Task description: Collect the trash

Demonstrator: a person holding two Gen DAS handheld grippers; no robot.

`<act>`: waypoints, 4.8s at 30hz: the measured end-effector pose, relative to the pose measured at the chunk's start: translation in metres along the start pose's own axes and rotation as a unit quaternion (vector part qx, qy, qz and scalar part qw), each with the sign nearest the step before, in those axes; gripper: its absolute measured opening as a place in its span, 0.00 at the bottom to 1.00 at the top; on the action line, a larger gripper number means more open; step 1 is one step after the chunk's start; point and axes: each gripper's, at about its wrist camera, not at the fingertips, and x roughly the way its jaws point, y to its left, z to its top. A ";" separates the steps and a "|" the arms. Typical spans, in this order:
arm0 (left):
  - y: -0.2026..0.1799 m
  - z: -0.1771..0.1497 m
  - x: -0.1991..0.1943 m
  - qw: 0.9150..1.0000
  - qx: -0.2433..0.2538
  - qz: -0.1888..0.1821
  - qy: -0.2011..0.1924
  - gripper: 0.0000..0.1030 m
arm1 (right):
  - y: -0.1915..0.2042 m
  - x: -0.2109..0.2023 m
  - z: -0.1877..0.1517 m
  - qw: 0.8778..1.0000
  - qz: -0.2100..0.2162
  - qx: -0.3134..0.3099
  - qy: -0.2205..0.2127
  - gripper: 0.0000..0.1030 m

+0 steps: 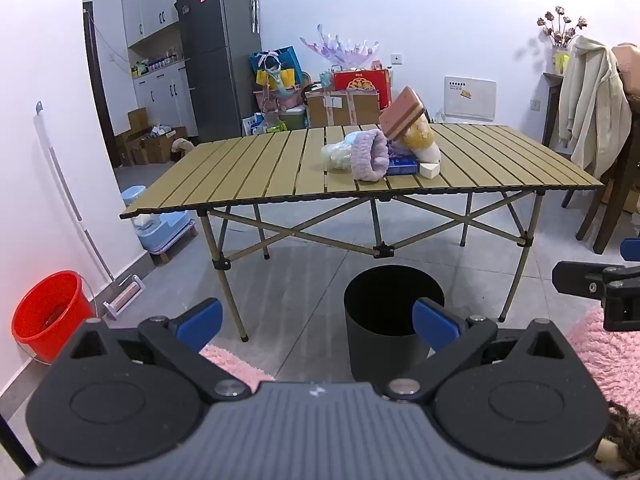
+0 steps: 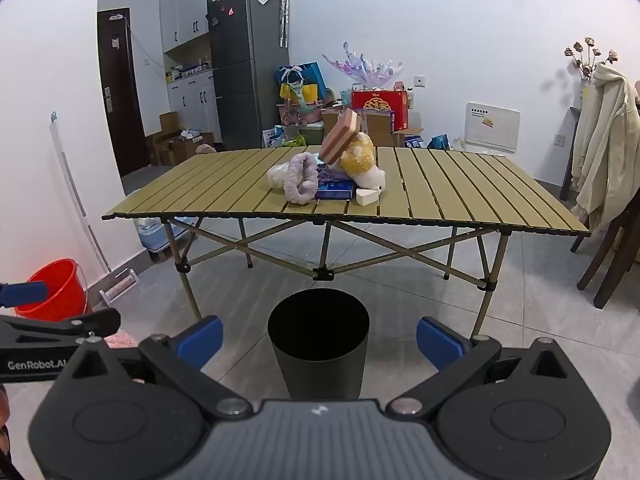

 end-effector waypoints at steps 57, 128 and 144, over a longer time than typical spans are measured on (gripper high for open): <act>0.002 0.000 -0.007 1.000 -0.006 0.005 -0.007 1.00 | -0.002 -0.004 -0.002 1.000 0.001 0.007 -0.008 1.00; 0.000 0.057 0.100 0.999 -0.032 -0.022 -0.026 1.00 | -0.036 0.094 0.039 0.998 0.006 0.048 -0.028 1.00; -0.005 0.106 0.198 0.998 -0.051 -0.029 -0.020 1.00 | -0.048 0.183 0.084 0.997 -0.021 0.029 -0.074 1.00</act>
